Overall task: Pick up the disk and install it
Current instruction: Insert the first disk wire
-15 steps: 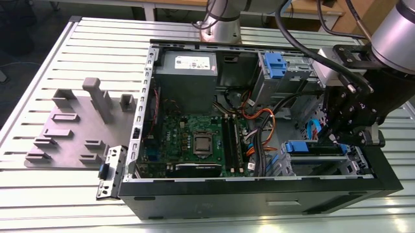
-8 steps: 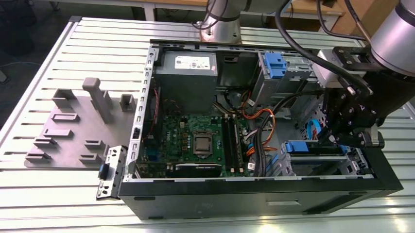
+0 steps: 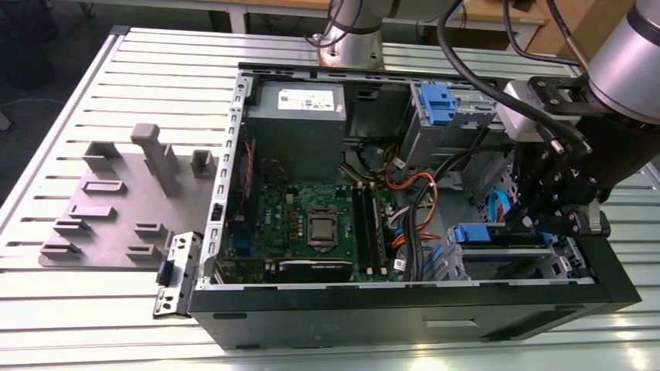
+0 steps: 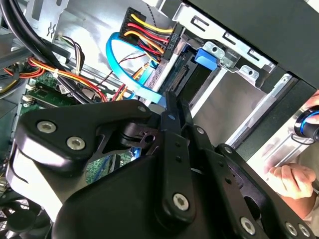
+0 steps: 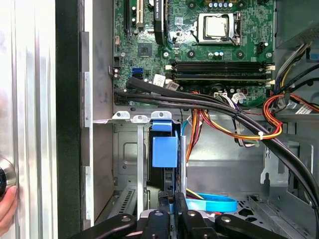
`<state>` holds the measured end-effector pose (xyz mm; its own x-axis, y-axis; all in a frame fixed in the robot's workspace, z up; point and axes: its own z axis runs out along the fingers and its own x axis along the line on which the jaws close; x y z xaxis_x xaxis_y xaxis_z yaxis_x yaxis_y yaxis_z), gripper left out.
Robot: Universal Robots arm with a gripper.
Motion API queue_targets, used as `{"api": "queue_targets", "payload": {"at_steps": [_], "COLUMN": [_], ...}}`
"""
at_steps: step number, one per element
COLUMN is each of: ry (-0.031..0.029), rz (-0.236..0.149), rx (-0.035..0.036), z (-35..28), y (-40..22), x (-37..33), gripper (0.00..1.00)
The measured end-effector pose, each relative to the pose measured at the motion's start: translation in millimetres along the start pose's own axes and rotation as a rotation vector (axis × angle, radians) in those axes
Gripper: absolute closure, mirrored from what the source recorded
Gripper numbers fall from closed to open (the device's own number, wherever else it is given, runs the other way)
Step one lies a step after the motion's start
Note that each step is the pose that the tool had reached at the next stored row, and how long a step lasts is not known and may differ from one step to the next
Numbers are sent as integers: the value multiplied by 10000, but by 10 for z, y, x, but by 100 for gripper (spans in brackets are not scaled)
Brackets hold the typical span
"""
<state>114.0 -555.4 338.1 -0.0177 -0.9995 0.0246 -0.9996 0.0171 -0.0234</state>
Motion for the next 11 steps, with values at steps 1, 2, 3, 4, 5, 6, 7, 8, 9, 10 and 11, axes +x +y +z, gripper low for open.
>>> {"api": "queue_targets", "payload": {"at_steps": [1,2,3,4,5,6,7,8,9,10,11], "ry": [-2,-15,-58,-86,-90,-90,-90,-88,-89,-88,-87], "rz": [0,1,1,2,2,2,2,2,1,0,0], "rx": [0,0,-1,-1,-1,-1,-2,-1,-1,-1,-2], "z": [0,1,2,2,2,2,2,3,5,6,6], "y": [0,0,0,0,0,0,0,0,1,1,1], "x": [0,0,0,0,0,-1,0,-1,-1,0,0], "gripper": [84,84,84,84,84,84,84,84,84,84,84]}}
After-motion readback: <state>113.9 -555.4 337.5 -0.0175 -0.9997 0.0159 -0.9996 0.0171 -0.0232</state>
